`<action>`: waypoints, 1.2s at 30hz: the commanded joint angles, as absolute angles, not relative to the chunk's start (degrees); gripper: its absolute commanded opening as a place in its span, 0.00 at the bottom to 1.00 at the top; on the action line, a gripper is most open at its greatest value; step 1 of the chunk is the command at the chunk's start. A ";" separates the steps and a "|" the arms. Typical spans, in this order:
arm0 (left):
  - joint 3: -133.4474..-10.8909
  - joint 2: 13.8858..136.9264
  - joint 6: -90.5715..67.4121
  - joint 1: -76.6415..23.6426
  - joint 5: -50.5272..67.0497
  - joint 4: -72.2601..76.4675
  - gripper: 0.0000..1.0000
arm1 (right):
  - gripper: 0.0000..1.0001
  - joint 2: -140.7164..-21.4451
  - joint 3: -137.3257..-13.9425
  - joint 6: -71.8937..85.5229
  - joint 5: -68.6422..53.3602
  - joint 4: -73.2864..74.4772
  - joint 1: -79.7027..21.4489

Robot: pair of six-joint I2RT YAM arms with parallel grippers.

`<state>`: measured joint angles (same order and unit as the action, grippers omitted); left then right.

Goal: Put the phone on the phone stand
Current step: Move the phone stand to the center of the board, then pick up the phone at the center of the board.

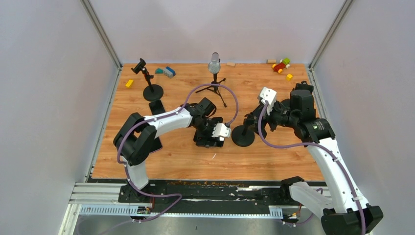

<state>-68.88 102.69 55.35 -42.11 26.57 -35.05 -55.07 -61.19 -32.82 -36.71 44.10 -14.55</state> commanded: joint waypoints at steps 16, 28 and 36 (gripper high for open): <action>-76.66 109.65 56.80 -44.43 23.64 -39.46 1.00 | 0.90 -50.53 -58.41 -32.00 -40.64 39.95 -14.10; -75.24 111.01 55.93 -44.60 22.76 -36.78 0.98 | 0.90 -50.43 -57.96 -32.33 -40.21 39.90 -14.14; -75.36 112.48 55.92 -44.60 22.21 -37.65 0.90 | 0.90 -50.62 -57.87 -32.30 -40.08 39.90 -14.12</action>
